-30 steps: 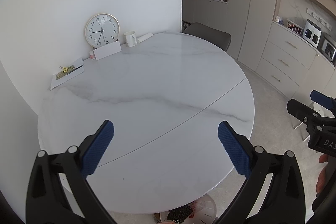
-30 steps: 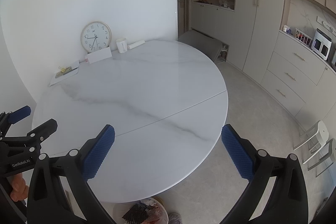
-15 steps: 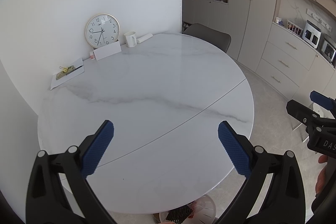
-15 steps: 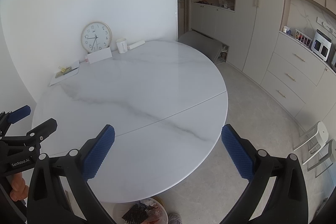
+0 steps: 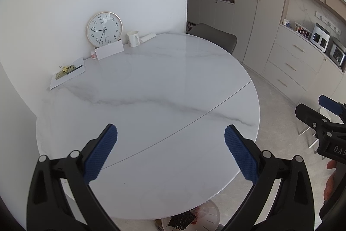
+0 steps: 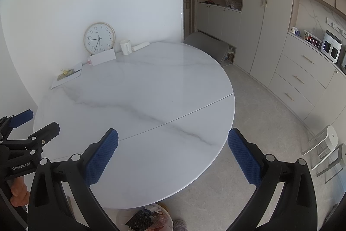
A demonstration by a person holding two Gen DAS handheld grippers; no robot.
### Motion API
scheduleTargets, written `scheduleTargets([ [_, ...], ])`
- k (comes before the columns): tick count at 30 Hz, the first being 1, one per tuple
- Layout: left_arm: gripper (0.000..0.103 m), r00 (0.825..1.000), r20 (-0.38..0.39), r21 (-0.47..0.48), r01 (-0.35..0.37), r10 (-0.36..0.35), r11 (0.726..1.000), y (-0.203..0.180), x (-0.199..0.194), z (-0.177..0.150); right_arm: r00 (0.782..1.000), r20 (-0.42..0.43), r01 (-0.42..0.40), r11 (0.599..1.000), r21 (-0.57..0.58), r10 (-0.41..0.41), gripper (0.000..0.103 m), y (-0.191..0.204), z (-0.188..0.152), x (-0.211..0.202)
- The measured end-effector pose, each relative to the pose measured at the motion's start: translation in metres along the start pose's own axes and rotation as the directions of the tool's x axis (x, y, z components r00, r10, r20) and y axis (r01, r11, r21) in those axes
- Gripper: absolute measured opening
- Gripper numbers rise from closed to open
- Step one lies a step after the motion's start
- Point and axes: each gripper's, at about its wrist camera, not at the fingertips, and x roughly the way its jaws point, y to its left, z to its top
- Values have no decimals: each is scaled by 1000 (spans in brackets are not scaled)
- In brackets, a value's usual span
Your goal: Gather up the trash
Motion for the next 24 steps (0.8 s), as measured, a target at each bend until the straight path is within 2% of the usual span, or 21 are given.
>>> scheduleTargets([
  [9, 95, 999, 37, -28, -10, 11, 1000, 6, -4, 0, 1000, 1, 0, 1000, -3, 0, 101, 1, 0, -1],
  [16, 95, 1000, 3, -5, -19, 19, 1000, 3, 1, 0, 1000, 3, 3, 1000, -4, -3, 101, 2, 2, -2],
  [24, 95, 1000, -3, 5, -23, 23, 1000, 2, -1, 1, 1000, 2, 3, 1000, -2, -3, 101, 2, 1, -1],
])
